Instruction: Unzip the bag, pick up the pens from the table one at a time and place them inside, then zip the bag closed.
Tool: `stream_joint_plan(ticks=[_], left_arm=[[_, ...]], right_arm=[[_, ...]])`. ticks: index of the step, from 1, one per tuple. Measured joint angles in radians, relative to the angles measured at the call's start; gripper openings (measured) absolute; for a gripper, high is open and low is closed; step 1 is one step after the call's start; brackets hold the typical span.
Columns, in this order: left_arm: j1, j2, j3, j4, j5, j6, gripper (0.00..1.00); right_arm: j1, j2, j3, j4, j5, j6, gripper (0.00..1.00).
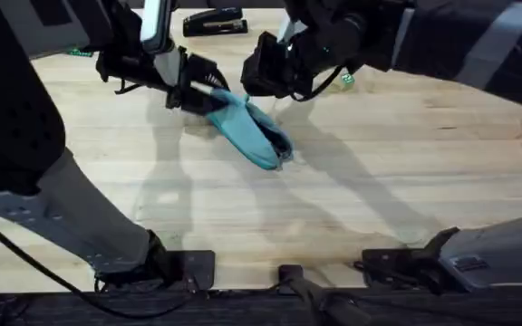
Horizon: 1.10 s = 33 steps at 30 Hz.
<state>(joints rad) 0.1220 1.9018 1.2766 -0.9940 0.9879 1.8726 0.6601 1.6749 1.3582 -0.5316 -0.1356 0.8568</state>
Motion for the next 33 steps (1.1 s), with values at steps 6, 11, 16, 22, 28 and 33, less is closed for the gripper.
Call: stream_joint_plan(ticks=[6, 11, 16, 22, 28, 33], left_arm=[[-0.001, 0.0, 0.0, -0.004, -0.013, -0.004, 0.045], [-0.001, 0.0, 0.0, -0.004, -0.014, -0.004, 0.044], [-0.003, 0.0, 0.0, -0.004, -0.014, -0.004, 0.044], [-0.004, 0.0, 0.0, -0.004, -0.015, -0.004, 0.044], [-0.004, 0.0, 0.0, -0.004, -0.016, -0.004, 0.043], [-0.004, 0.0, 0.0, -0.004, -0.016, -0.004, 0.043]], right_arm=[[0.0, 0.0, 0.0, -0.021, 0.0, -0.084, 0.03], [-0.002, 0.0, 0.0, -0.113, 0.001, -0.193, 0.031], [-0.002, 0.0, 0.0, -0.181, 0.0, -0.328, 0.031], [-0.002, 0.0, 0.0, -0.227, 0.001, -0.494, 0.032], [-0.003, -0.018, 0.0, -0.337, 0.005, -0.62, 0.032], [-0.005, -0.04, 0.0, -0.399, 0.006, -0.695, 0.033]])
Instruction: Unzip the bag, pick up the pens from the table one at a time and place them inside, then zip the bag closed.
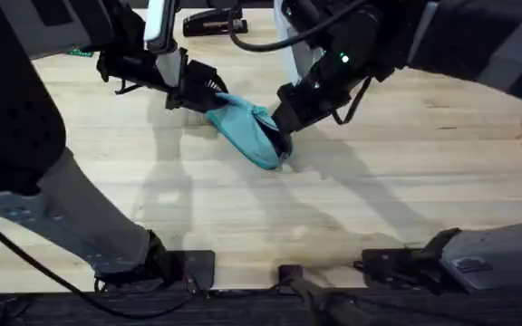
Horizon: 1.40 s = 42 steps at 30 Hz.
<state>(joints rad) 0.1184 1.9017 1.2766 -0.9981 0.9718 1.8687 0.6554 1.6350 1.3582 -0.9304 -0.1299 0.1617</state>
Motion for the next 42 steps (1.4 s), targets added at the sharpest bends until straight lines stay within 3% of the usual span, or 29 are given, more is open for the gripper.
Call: stream_joint_plan(ticks=[5, 11, 12, 23, 33, 35, 39, 42], left_arm=[[0.0, 0.0, 0.0, 0.0, 0.0, 0.0, 0.043], [0.0, 0.0, 0.0, 0.0, 0.0, 0.0, 0.043], [0.0, 0.0, 0.0, 0.0, 0.0, 0.0, 0.043], [0.0, 0.0, 0.0, 0.0, 0.0, 0.0, 0.042], [0.0, 0.0, 0.0, 0.0, 0.0, 0.0, 0.055], [0.0, 0.0, 0.0, 0.004, 0.0, 0.0, 0.303], [0.0, 0.0, 0.0, 0.003, 0.0, -0.004, 0.928], [0.0, 0.0, 0.0, 0.004, 0.0, -0.008, 0.991]], right_arm=[[-0.007, -0.009, 0.0, 0.027, 0.003, -0.023, 0.042], [-0.012, -0.039, 0.0, 0.122, 0.002, 0.08, 0.882], [-0.012, -0.044, 0.0, 0.141, 0.002, 0.118, 0.969], [-0.012, -0.052, 0.0, 0.224, 0.002, 0.731, 0.997], [-0.012, -0.052, 0.0, 0.227, 0.002, 0.994, 0.998], [-0.012, -0.052, 0.0, 0.227, 0.002, 1.002, 0.998], [-0.012, -0.052, 0.0, 0.227, 0.002, 1.013, 0.998], [-0.012, -0.052, 0.0, 0.227, 0.003, 1.026, 0.998]])
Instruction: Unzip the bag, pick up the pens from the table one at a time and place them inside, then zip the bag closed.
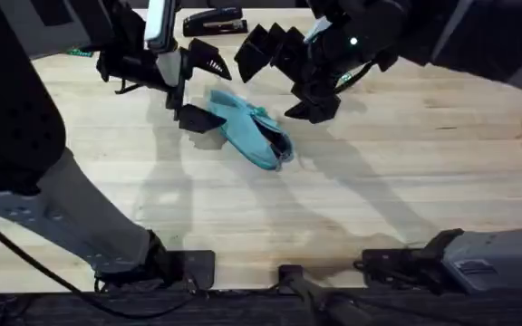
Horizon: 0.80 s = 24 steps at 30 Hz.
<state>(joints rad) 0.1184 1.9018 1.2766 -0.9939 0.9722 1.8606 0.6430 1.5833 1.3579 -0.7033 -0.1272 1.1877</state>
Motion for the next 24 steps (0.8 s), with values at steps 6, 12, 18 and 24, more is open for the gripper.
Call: stream_joint_plan(ticks=[6, 12, 18, 24], left_arm=[[0.002, 0.0, 0.0, -0.004, -0.002, 0.002, 0.992], [0.032, -0.009, 0.0, -0.05, -0.005, 0.062, 0.992], [0.073, -0.051, 0.005, -0.073, -0.007, 0.091, 0.992], [0.076, -0.053, 0.007, -0.084, -0.008, 0.1, 0.992]], right_arm=[[0.0, 0.01, 0.0, 0.001, 0.009, 0.067, 0.998], [0.0, 0.066, 0.0, 0.009, 0.011, 0.127, 0.999], [0.003, 0.095, 0.0, 0.079, 0.016, 0.155, 0.998], [0.023, 0.131, 0.0, 0.122, 0.019, 0.171, 0.999]])
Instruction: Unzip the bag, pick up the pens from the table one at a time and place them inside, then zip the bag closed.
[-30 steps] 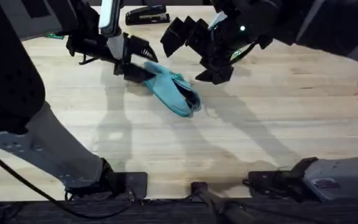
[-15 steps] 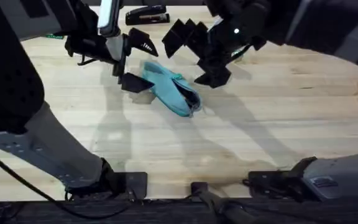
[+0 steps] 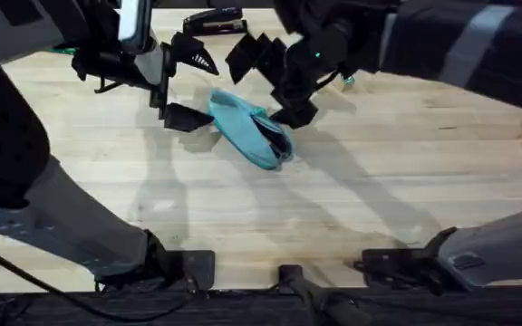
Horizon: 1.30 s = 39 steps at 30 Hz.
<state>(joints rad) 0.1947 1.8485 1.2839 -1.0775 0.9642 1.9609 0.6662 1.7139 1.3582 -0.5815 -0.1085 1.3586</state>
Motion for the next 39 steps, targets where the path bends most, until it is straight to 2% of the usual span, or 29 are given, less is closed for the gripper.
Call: stream_joint_plan(ticks=[12, 24, 28, 31, 35, 39], left_arm=[[0.0, 0.0, 0.0, -0.004, 0.0, 0.0, 0.993], [0.0, 0.0, 0.0, -0.009, 0.0, 0.0, 0.993], [0.0, 0.0, 0.0, -0.015, 0.0, 0.0, 0.993], [0.0, 0.0, 0.0, -0.017, 0.0, 0.0, 0.993], [0.0, 0.0, 0.0, -0.019, 0.0, 0.0, 0.993], [0.0, 0.0, 0.0, -0.019, 0.0, 0.0, 0.993]], right_arm=[[0.016, 0.062, 0.0, 0.017, 0.0, 0.023, 0.976], [0.016, 0.095, 0.0, 0.025, 0.003, 0.046, 0.486], [0.016, 0.099, 0.0, 0.024, 0.003, 0.05, 0.392], [0.012, 0.099, 0.0, 0.02, 0.004, 0.051, 0.196], [-0.021, 0.099, 0.0, 0.019, -0.011, 0.043, 0.044], [-0.039, 0.099, 0.0, 0.019, -0.049, 0.019, 0.04]])
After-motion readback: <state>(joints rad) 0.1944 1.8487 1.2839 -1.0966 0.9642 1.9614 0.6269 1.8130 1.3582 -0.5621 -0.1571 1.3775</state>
